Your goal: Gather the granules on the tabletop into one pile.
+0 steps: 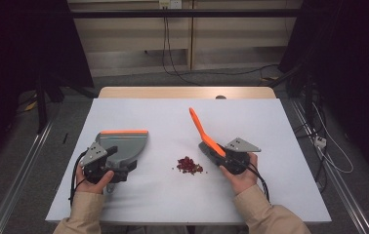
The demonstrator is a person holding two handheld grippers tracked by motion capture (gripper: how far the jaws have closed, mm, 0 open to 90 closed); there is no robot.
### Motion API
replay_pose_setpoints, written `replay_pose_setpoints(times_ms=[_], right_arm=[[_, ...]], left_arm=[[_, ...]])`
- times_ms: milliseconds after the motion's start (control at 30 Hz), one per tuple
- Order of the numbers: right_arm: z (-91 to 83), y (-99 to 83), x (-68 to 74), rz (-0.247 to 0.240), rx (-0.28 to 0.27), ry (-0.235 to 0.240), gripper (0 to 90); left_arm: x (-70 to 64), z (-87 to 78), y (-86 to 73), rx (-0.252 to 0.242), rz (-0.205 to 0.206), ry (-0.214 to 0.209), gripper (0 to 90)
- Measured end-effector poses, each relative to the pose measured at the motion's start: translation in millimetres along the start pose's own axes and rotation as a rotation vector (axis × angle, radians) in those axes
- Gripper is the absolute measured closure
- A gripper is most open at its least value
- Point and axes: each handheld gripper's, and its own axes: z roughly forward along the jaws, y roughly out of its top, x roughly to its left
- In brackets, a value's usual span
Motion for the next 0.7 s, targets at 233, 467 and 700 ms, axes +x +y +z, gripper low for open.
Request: replay_pose_setpoints(times_ms=[233,467,700], right_arm=[[-2.4,16.4,-1.5,0.032,0.108,0.011,65.7],[4.1,33.1,0.5,0.032,0.206,0.011,70.0],[3.6,31.4,7.7,0.069,0.195,-0.029,71.3]], left_arm=[[-0.3,-0.5,0.4,-0.004,0.001,-0.002,6.2],[0.2,-0.6,0.6,-0.004,0.000,-0.005,6.2],[-0.8,-1.2,1.4,-0.009,-0.001,-0.004,6.2]])
